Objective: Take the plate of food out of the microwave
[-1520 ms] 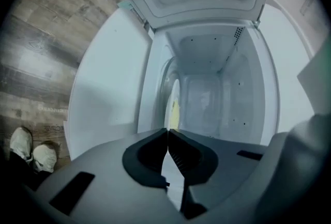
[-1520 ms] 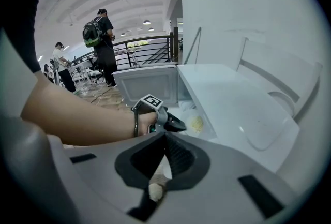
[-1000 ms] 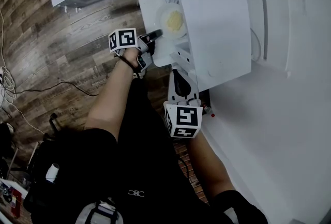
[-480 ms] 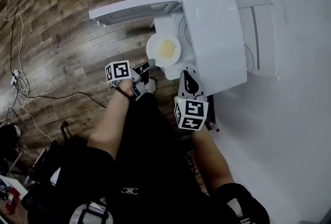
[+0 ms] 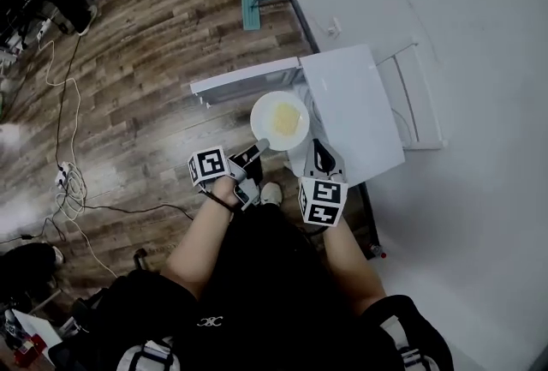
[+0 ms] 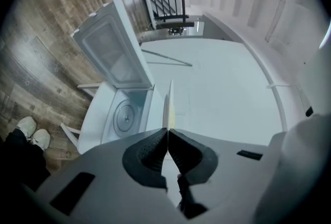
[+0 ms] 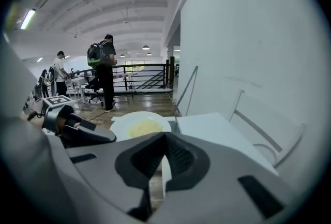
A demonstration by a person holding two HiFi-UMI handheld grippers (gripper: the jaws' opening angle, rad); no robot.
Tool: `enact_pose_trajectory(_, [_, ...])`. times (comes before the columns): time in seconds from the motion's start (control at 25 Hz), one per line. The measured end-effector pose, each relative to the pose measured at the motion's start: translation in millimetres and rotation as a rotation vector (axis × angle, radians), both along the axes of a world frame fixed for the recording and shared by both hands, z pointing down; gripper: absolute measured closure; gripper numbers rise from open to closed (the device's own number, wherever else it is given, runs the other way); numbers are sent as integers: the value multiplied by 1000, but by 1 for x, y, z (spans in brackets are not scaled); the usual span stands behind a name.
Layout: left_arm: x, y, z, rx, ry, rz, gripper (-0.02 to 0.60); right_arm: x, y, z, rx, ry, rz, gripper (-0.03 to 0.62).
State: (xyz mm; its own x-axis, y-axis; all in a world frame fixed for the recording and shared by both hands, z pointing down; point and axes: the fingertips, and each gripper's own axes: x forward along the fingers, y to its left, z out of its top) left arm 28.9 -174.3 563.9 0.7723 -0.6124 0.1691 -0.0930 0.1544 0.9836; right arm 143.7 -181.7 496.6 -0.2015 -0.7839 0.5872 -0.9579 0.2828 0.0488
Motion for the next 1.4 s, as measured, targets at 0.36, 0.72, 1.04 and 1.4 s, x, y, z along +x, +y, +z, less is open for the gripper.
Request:
enact_pose_trajectory(0.36, [6,-19,-104,28,7,-34,572,35,-10,-80,109,-42,108,582])
enact_pose_trajectory(0.72, [38,-42,-178,53,8,-22,572,61,-37,-145,245,-162,162,582])
enact_pose_trajectory(1.04, [38,-59,-207,81,14,-53,572,55,-48,-175,308,-185,131,582])
enact_pose_trajectory(1.4, [45,-61,-214,100,24,-51,572,54,-51,-174,306,-200,120,582])
